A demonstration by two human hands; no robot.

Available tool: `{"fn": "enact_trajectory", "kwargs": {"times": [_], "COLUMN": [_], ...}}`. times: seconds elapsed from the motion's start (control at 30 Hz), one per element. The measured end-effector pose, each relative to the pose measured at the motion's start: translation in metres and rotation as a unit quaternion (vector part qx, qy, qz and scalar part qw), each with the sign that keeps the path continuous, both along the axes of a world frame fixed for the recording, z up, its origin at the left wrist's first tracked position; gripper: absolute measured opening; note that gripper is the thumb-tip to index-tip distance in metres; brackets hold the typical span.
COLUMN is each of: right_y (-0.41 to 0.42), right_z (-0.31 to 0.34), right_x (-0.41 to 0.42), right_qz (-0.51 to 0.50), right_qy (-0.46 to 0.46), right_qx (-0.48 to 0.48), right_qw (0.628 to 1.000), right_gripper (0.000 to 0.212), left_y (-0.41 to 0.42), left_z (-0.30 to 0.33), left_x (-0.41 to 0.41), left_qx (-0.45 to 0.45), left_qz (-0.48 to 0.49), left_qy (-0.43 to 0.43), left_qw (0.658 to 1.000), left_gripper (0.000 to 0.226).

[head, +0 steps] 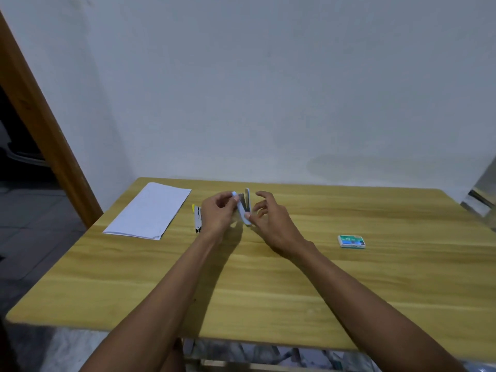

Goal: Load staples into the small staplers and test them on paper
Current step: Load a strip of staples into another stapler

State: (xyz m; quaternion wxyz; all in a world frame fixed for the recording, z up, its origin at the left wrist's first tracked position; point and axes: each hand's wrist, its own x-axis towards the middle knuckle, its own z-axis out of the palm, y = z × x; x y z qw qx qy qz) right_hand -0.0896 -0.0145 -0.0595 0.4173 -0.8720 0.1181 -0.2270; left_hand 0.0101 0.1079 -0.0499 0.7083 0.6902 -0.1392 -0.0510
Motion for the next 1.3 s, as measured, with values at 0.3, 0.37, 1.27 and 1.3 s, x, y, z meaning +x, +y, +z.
{"fn": "enact_trajectory", "kwargs": {"times": [0.3, 0.37, 1.27, 1.3], "right_y": [0.006, 0.01, -0.02, -0.019], "right_z": [-0.004, -0.007, -0.016, -0.016], "right_x": [0.011, 0.012, 0.015, 0.014], "right_qz": [-0.048, -0.072, -0.085, -0.066], "right_qy": [-0.083, -0.101, -0.17, -0.169], "right_qx": [0.065, 0.041, 0.424, 0.427], "right_qw": [0.993, 0.991, 0.885, 0.886], "right_gripper": [0.037, 0.036, 0.035, 0.035], "left_y": [0.008, 0.005, 0.017, 0.013], "left_z": [-0.021, -0.019, 0.005, 0.008], "left_x": [-0.019, -0.024, 0.005, 0.003], "left_qx": [0.097, 0.069, 0.288, 0.339], "left_qz": [-0.062, -0.051, 0.051, 0.017], "left_qy": [-0.237, -0.222, -0.372, -0.406], "left_qw": [0.965, 0.971, 0.881, 0.848], "left_gripper": [0.026, 0.022, 0.036, 0.037]}}
